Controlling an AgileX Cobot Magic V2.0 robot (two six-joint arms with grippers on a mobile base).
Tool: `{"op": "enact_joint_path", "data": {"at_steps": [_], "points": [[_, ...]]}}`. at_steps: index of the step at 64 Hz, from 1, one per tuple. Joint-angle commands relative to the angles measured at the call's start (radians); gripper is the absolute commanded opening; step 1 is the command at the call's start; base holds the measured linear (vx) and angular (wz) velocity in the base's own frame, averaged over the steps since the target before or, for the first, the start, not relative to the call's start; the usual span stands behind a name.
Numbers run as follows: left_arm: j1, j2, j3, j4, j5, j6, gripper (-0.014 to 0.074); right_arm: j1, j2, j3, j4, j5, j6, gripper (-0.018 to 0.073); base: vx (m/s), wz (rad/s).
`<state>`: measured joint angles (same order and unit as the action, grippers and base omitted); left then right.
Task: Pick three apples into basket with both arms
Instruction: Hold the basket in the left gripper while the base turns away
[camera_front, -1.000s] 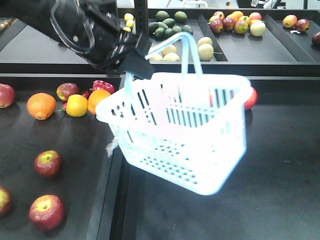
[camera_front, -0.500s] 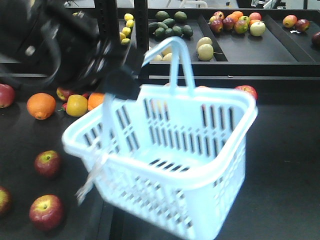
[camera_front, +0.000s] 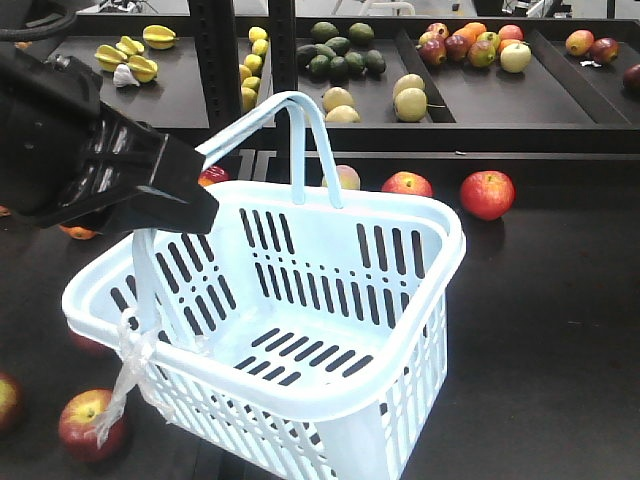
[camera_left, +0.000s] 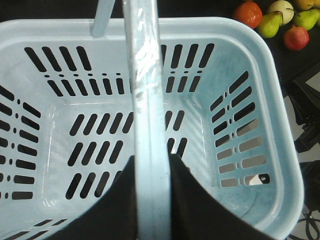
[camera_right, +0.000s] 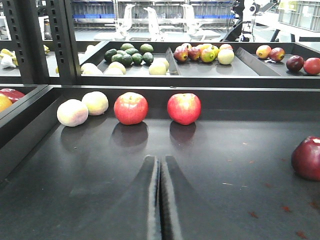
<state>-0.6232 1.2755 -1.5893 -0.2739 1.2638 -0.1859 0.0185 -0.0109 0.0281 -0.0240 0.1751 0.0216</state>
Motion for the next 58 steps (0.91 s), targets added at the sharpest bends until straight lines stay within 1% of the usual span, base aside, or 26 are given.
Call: {"op": "enact_joint_path", "data": {"at_steps": [1, 58], "points": [[-0.006, -0.028, -0.024, -0.032, -0.075, -0.01, -0.0008, -0.008, -0.01, 0.014, -0.011, -0.071, -0.009, -0.0004, 0.0, 0.0], [-0.006, -0.028, -0.024, -0.032, -0.075, -0.009, -0.0008, -0.008, -0.01, 0.014, -0.011, -0.071, -0.009, -0.0004, 0.0, 0.01]]}}
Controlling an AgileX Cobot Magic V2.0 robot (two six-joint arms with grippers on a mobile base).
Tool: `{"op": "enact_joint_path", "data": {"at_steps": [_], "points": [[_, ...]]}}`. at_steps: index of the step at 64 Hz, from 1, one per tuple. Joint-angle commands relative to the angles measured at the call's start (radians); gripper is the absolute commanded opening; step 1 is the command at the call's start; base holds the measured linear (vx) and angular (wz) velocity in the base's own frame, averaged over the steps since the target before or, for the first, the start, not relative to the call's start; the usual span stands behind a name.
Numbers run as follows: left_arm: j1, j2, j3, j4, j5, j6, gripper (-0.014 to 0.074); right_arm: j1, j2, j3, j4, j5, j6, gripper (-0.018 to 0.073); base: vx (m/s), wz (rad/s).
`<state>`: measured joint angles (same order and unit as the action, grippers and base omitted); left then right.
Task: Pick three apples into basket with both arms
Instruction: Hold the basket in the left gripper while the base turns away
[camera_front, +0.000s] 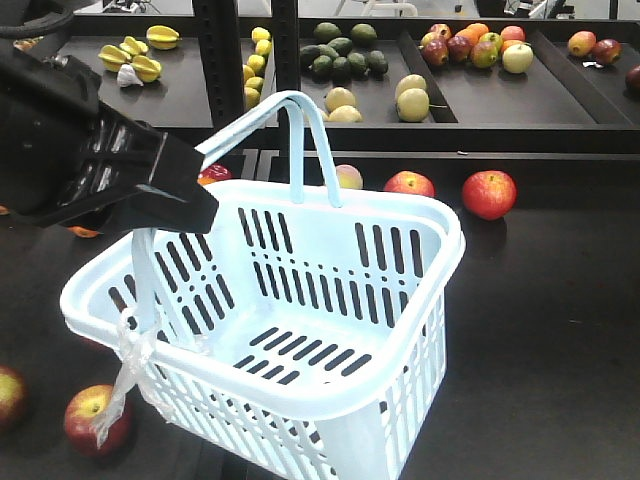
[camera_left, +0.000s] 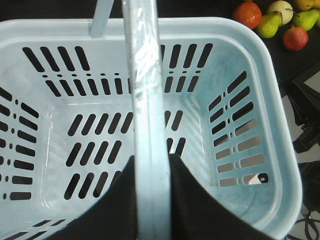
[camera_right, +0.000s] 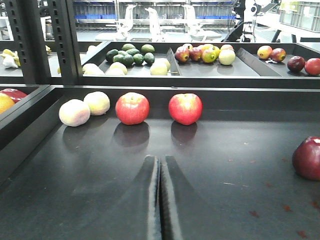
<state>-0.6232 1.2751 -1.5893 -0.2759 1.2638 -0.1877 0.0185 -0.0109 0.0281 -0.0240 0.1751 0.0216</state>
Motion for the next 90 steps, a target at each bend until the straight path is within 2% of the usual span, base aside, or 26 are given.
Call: {"op": "enact_joint_path", "data": {"at_steps": [1, 41, 90], "points": [[-0.006, -0.028, -0.024, -0.03, -0.075, -0.007, -0.0008, -0.008, -0.01, 0.014, -0.011, -0.071, -0.009, -0.0004, -0.03, 0.02], [-0.006, -0.028, -0.024, -0.03, -0.075, -0.007, -0.0008, -0.008, -0.01, 0.014, -0.011, -0.07, -0.009, -0.0004, -0.06, 0.18], [-0.006, -0.028, -0.024, -0.03, -0.075, -0.007, -0.0008, -0.008, -0.01, 0.014, -0.011, -0.07, -0.009, -0.0004, -0.13, 0.51]]}}
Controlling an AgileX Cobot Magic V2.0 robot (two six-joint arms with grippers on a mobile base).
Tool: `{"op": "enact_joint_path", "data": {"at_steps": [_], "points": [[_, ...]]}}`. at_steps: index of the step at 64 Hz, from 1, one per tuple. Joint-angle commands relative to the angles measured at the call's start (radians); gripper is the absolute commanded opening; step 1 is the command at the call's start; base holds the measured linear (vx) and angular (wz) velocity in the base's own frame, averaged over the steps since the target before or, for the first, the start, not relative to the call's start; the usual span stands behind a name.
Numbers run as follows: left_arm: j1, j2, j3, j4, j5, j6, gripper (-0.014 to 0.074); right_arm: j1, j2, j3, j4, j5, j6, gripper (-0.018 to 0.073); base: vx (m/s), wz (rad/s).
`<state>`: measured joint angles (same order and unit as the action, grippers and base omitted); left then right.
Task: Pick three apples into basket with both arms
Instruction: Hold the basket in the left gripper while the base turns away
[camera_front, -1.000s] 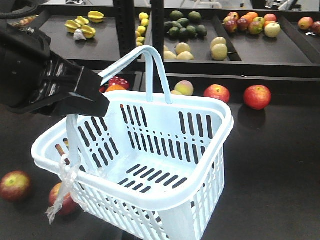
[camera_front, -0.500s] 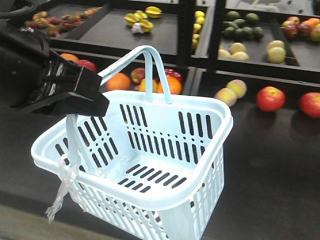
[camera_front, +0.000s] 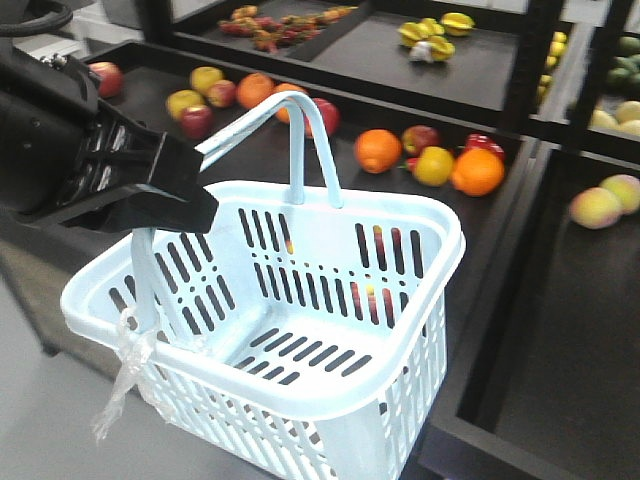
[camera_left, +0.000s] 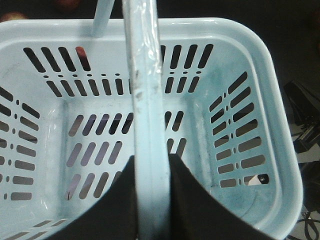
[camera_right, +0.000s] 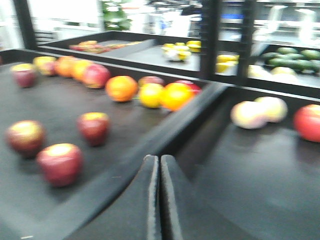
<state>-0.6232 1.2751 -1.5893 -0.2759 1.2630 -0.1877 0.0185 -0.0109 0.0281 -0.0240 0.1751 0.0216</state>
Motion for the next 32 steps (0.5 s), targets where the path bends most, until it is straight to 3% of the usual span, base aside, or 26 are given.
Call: {"op": "enact_joint_path", "data": {"at_steps": [1, 32], "points": [[-0.006, -0.028, -0.024, -0.03, -0.074, -0.007, -0.0008, -0.008, -0.01, 0.014, -0.011, -0.07, -0.009, -0.0004, -0.14, 0.56], [-0.006, -0.028, -0.024, -0.03, -0.074, -0.007, -0.0008, -0.008, -0.01, 0.014, -0.011, -0.07, -0.009, -0.0004, -0.14, 0.55]]}}
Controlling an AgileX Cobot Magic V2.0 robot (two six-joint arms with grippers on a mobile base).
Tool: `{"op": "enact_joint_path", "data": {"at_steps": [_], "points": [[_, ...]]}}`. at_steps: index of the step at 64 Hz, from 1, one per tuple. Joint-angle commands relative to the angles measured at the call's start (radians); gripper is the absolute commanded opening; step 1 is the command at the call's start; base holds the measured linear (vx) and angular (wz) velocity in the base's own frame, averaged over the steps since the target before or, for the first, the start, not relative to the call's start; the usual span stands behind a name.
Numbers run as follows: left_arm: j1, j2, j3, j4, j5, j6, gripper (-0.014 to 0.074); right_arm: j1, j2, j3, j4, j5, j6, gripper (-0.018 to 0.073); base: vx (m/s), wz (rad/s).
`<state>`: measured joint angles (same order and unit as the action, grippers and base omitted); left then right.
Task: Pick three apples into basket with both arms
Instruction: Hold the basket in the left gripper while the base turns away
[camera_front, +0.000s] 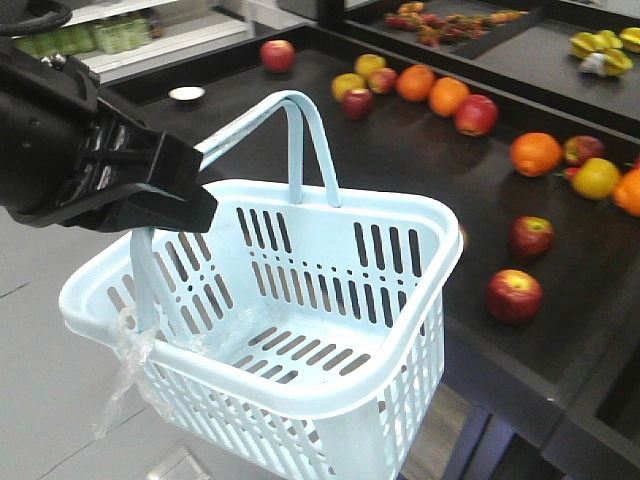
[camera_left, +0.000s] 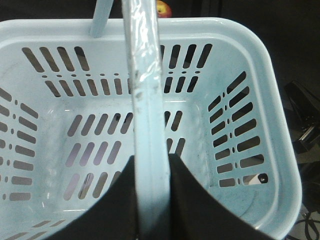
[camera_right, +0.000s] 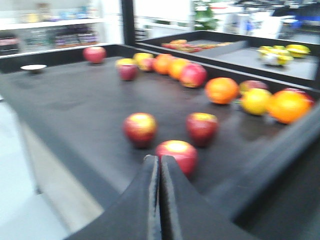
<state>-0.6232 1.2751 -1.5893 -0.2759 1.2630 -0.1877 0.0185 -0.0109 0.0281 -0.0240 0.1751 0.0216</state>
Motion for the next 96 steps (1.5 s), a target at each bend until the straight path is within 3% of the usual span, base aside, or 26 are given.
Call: {"op": "enact_joint_path", "data": {"at_steps": [1, 57, 96], "points": [[-0.006, -0.028, -0.024, -0.03, -0.074, -0.007, -0.0008, -0.008, -0.01, 0.014, -0.011, -0.07, -0.009, -0.0004, -0.14, 0.55], [-0.006, -0.028, -0.024, -0.03, -0.074, -0.006, -0.0008, -0.008, -0.01, 0.014, -0.011, -0.069, -0.009, -0.0004, -0.12, 0.54], [-0.006, -0.028, -0.024, -0.03, -0.074, -0.006, -0.0008, -0.008, -0.01, 0.014, -0.011, -0.069, -0.009, -0.0004, -0.02, 0.26]]}}
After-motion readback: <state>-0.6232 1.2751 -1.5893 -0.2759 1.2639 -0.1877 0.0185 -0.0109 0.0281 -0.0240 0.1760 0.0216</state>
